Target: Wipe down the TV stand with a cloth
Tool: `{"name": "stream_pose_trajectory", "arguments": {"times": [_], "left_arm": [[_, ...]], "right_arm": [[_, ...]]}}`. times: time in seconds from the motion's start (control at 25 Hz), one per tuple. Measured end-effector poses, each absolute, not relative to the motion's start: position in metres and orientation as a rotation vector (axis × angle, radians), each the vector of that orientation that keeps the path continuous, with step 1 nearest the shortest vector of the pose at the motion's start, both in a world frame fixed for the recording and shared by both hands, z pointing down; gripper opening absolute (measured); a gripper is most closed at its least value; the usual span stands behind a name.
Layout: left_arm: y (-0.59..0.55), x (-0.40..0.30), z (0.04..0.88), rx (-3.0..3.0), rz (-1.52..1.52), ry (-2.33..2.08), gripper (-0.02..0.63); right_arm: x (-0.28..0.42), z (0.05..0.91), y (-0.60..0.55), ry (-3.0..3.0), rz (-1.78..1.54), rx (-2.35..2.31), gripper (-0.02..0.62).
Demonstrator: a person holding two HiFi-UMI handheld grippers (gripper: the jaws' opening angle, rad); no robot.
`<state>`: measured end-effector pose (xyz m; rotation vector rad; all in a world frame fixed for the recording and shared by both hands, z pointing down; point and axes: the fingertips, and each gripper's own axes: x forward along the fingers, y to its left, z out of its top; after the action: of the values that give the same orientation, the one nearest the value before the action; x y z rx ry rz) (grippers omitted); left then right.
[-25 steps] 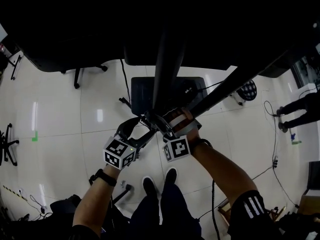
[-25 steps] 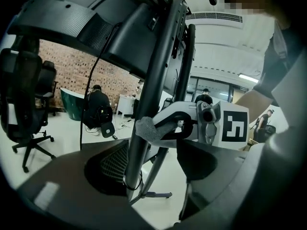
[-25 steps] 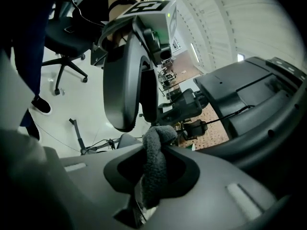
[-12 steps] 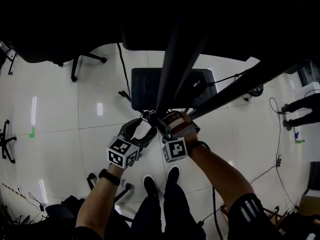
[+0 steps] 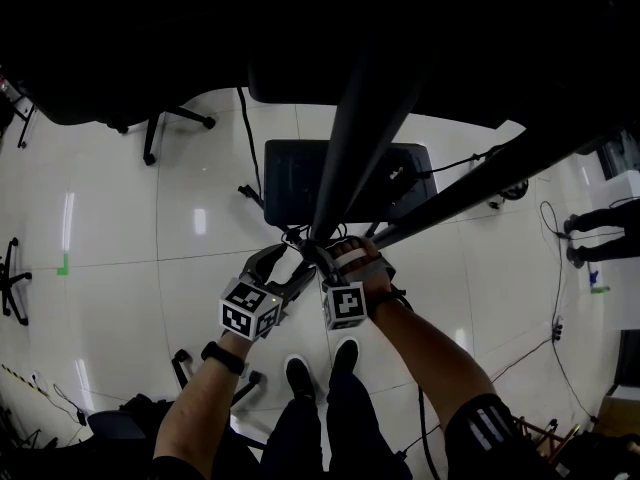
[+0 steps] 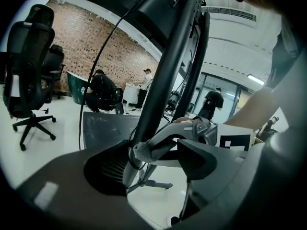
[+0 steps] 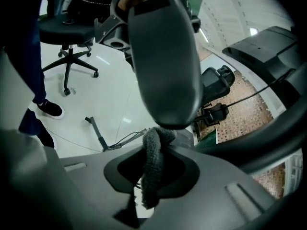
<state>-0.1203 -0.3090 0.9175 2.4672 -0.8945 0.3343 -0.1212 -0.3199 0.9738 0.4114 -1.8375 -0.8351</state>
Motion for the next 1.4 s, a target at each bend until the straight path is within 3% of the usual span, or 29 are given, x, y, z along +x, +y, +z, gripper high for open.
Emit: {"name": "stream_pose_trajectory", "arguments": {"times": [0.32,0.92,1.4], "left_arm": [[-0.283,-0.110,0.846,2.525,0.290,-0.855,0.347],[-0.213,-0.058,0.591,2.770,0.071,-0.678,0.345],[-0.204,-0.012,0.421,3.043,-0.006,-0.637,0.345]], "right_arm": [[-0.110,0.870,-0.293,-2.035,-0.767,0.527,0.058],[-0.028,0.532,-0.266,-2.292,-0.615,1.067,0.061],[0.048,0.337,-0.263,-2.267,-0.834,1.247,0.061]]}}
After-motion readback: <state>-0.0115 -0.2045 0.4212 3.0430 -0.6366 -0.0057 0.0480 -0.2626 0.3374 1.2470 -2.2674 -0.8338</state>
